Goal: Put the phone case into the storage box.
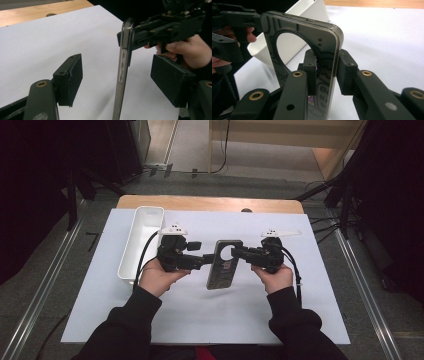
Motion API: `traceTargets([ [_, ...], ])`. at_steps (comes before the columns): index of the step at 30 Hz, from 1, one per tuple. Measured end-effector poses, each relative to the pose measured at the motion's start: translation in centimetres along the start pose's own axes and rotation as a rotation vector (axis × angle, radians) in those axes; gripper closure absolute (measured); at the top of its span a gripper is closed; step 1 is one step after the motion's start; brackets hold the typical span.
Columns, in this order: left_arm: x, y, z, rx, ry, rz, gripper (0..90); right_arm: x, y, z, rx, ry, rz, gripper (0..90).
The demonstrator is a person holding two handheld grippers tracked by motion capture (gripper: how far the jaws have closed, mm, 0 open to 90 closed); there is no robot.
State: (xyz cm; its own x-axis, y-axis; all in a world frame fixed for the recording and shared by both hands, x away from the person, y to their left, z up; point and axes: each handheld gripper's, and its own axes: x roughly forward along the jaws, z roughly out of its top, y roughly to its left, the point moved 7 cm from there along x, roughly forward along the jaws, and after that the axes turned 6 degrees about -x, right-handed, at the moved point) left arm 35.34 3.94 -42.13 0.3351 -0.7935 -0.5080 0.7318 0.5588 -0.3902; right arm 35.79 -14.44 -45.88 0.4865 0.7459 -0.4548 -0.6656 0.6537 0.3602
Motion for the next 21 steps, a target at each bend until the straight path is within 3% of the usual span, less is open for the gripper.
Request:
traceTargets([
  [6,-0.2,0.4,-0.3,-0.015,-0.005,0.053,25.6,0.4,-0.2,0.1,0.004,0.009,-0.036,71.2],
  [11,-0.3,0.7,-0.3,0.001,-0.014,0.1,25.7,1.0,-0.4,0.3,0.009,0.015,-0.055,71.1],
  [21,-0.5,1.3,-0.2,-0.013,-0.023,0.119,25.7,1.4,-0.7,1.2,0.04,0.003,-0.072,71.1],
])
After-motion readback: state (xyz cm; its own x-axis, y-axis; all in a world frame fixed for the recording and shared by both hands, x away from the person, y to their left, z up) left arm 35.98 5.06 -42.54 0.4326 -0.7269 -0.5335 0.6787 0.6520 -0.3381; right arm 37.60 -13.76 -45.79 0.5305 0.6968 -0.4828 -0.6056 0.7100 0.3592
